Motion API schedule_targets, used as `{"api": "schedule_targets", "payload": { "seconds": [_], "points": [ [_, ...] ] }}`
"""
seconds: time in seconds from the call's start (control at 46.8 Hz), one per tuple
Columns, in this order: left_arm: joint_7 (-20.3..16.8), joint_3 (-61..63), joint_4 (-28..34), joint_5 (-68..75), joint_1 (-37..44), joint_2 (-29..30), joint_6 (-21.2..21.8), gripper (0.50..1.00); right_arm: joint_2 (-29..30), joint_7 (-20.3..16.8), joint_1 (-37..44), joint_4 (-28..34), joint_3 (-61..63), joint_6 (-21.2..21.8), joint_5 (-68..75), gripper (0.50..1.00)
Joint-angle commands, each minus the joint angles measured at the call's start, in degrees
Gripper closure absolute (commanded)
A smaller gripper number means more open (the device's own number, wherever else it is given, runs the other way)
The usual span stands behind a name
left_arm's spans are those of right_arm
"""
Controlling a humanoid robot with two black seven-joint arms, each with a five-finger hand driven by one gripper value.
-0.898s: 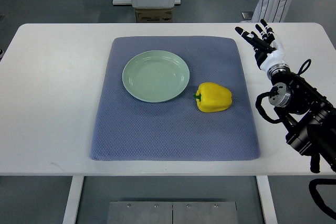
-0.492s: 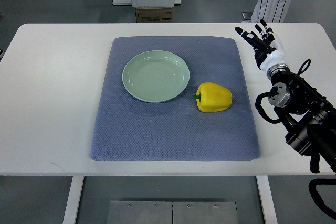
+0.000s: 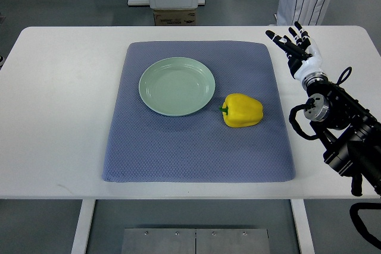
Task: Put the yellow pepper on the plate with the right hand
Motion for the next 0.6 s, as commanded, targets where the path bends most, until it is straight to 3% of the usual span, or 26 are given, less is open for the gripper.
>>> {"api": "schedule_targets", "payload": {
  "seconds": [0.0,0.577],
  "points": [
    [-0.05,0.00,0.06,0.09,0.00,0.00,-0.01,0.500,-0.04,0.00,-0.03,0.00,0.00,0.00,-0.03,0.500],
    [-0.05,0.00,0.06,0.00,0.00,0.00,-0.01,0.500,0.05,0.00,-0.03,0.00,0.00,0.08,0.06,0.500]
  ]
}}
